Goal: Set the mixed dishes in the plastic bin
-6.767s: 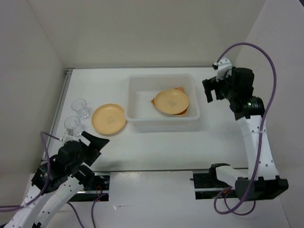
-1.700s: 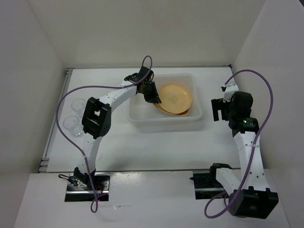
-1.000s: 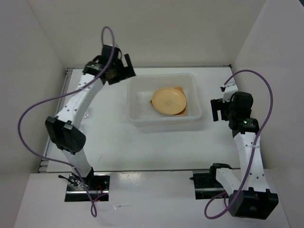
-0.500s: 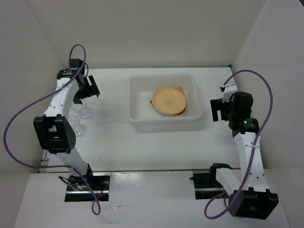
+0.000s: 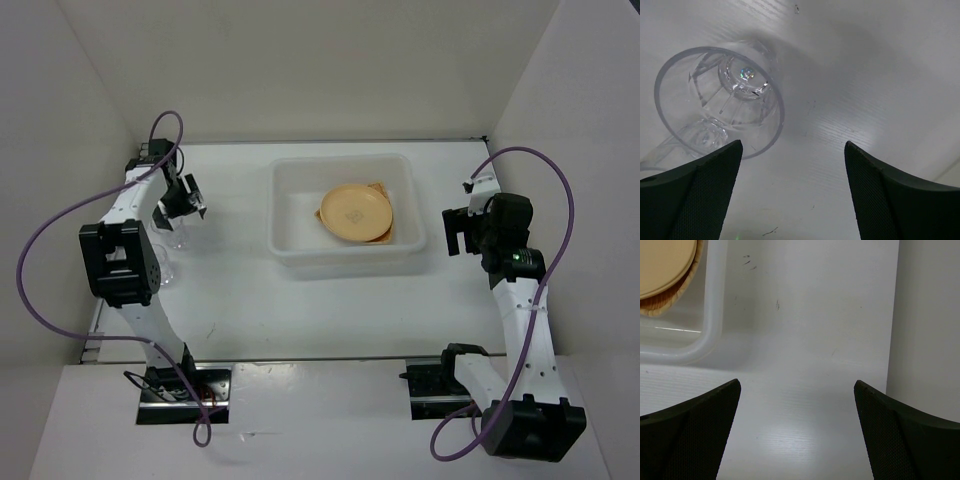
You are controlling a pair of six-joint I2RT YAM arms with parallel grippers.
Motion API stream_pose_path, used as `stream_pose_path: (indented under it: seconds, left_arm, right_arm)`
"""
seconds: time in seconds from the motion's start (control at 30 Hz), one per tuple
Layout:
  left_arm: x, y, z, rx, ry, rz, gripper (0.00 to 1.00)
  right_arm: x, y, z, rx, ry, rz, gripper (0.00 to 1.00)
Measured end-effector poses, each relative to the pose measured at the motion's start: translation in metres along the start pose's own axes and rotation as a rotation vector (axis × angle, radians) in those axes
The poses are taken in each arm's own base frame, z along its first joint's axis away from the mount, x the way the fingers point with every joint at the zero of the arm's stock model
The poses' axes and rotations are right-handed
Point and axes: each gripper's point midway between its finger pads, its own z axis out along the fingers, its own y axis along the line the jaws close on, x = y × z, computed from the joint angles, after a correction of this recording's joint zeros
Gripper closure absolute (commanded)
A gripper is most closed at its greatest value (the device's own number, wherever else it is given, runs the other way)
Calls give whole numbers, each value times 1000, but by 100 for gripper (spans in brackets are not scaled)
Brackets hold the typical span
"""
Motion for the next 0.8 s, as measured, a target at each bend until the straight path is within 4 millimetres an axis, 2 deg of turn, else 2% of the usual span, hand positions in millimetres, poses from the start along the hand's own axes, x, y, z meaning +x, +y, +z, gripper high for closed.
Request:
stream_pose_path:
  seconds: [0.1, 0.23, 0.3, 0.37, 0.4, 0.43, 0.57, 0.63, 0.7, 0.77, 0.8]
  left_arm:
    - [4, 2, 13, -8, 23, 15, 12]
    - [5, 4, 29, -18, 45, 21, 18]
    - [6, 5, 37, -22, 55, 22, 40]
    - [7, 7, 43, -24, 65, 32, 72]
    - [8, 7, 45, -25, 68, 38, 95]
    - [8, 8, 47, -27, 70, 38, 100]
    - [-7, 4, 39, -17, 37, 26, 100]
    - [-23, -4, 22, 15, 1, 14, 100]
    - [-49, -23, -7, 99, -84, -11, 100]
    - [-78, -55, -55, 250, -202, -26, 100]
    - [-93, -75, -84, 340, -280, -25, 100]
  right_arm:
    - [1, -1, 0, 0, 2, 3, 2]
    - [3, -2, 3, 2, 14, 7, 2]
    - [4, -3, 4, 4, 19, 7, 2]
    - [5, -5, 4, 8, 21, 10, 2]
    - [5, -6, 4, 10, 22, 12, 2]
    - [5, -7, 4, 12, 23, 13, 2]
    - [7, -9, 5, 16, 30, 18, 2]
    - [8, -9, 5, 16, 32, 19, 2]
    - [8, -9, 6, 15, 33, 19, 2]
    - [8, -10, 6, 16, 33, 21, 2]
    - [8, -10, 6, 18, 34, 22, 2]
